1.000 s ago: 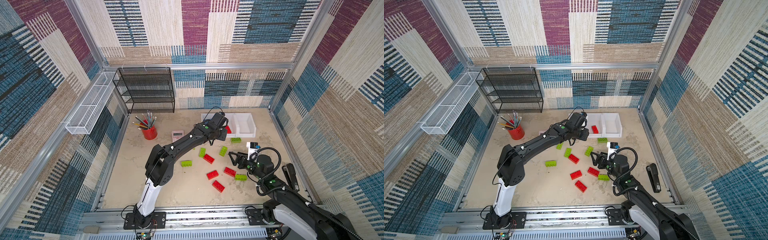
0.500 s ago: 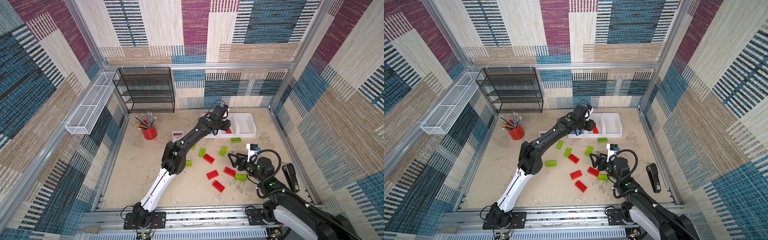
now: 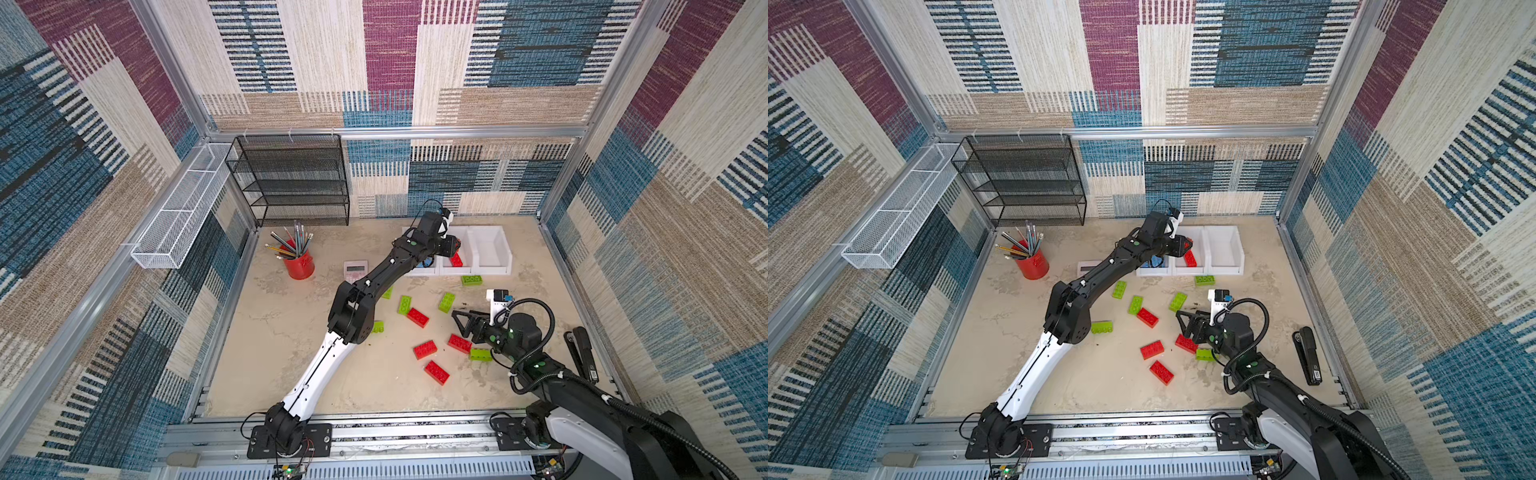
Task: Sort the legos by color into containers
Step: 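Carry the small red brick with the left gripper into the middle compartment and release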
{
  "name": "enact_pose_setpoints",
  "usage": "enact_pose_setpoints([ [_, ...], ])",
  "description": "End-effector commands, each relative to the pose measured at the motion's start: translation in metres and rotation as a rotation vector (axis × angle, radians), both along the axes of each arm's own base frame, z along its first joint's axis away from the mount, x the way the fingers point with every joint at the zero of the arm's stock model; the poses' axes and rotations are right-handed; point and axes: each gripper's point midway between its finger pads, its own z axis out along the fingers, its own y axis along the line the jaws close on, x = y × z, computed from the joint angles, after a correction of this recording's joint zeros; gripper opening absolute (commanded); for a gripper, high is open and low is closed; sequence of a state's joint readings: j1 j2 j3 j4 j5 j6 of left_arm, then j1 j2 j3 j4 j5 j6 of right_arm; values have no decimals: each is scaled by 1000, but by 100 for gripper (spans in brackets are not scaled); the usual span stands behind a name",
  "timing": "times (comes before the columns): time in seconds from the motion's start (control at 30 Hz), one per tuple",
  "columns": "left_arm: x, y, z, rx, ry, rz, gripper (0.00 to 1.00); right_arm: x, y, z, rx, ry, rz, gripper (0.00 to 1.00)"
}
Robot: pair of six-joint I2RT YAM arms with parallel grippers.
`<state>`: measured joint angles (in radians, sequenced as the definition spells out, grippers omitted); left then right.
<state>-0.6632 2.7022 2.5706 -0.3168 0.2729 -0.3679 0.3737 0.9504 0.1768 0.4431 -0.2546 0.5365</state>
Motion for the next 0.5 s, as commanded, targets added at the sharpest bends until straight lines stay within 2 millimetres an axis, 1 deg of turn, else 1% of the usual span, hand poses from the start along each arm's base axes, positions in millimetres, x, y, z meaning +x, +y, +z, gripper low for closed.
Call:
enact_pose_setpoints([
  [0.0,4,-8,15,-69,-29,-15,42,3,3,10,6,-38,11,81],
  [0.1,5,-8,17,-74,-36,-14,50,3,4,12,-1,-38,14,81],
  [0.23,6,-7,24,-82,-50,-13,64,3,3,13,-21,-31,15,83],
  [0.3,5,-7,31,-88,-55,-15,68,3,5,12,-33,-20,21,84],
  [0.4,1,-3,44,-89,-59,-16,69,4,5,5,-73,24,27,84],
  [0.47,-2,4,56,-84,-62,1,69,5,5,-3,-109,66,28,84],
])
